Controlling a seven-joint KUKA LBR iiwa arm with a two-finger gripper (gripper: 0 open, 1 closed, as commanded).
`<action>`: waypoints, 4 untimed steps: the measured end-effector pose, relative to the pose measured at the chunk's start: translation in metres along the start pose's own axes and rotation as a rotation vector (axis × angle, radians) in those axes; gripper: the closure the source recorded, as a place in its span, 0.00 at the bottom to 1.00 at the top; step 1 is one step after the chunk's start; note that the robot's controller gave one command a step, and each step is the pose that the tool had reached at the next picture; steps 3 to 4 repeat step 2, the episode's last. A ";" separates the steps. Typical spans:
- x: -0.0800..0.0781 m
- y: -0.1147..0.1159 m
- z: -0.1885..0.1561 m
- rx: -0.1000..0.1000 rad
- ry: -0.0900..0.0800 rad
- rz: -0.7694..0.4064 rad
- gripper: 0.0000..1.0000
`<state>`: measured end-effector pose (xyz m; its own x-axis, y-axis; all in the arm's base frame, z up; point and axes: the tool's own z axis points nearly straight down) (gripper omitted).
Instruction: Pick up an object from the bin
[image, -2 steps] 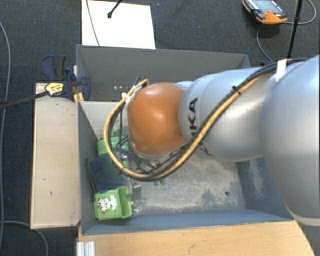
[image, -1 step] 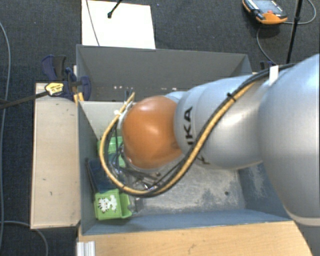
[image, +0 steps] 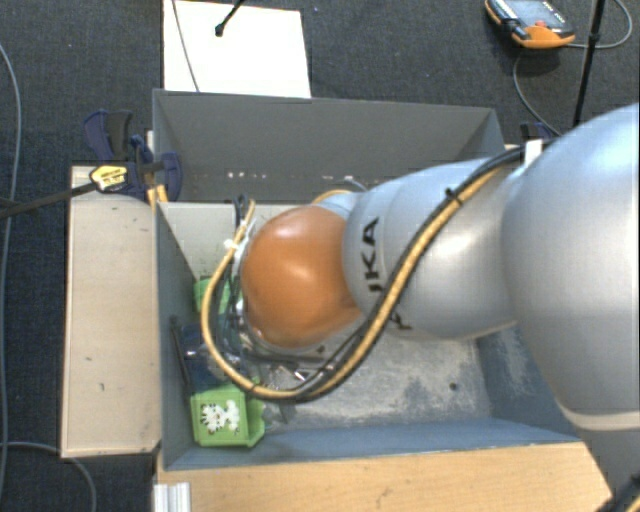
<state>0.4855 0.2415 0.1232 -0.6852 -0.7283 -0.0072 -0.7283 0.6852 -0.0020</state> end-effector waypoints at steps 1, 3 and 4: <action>-0.004 0.001 0.013 0.002 -0.003 -0.046 0.00; -0.029 -0.010 0.043 0.024 -0.034 -0.393 1.00; -0.029 -0.010 0.043 0.024 -0.034 -0.393 1.00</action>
Offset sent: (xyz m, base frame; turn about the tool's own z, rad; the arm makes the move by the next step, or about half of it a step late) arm 0.0137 0.0138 -0.0532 -0.4072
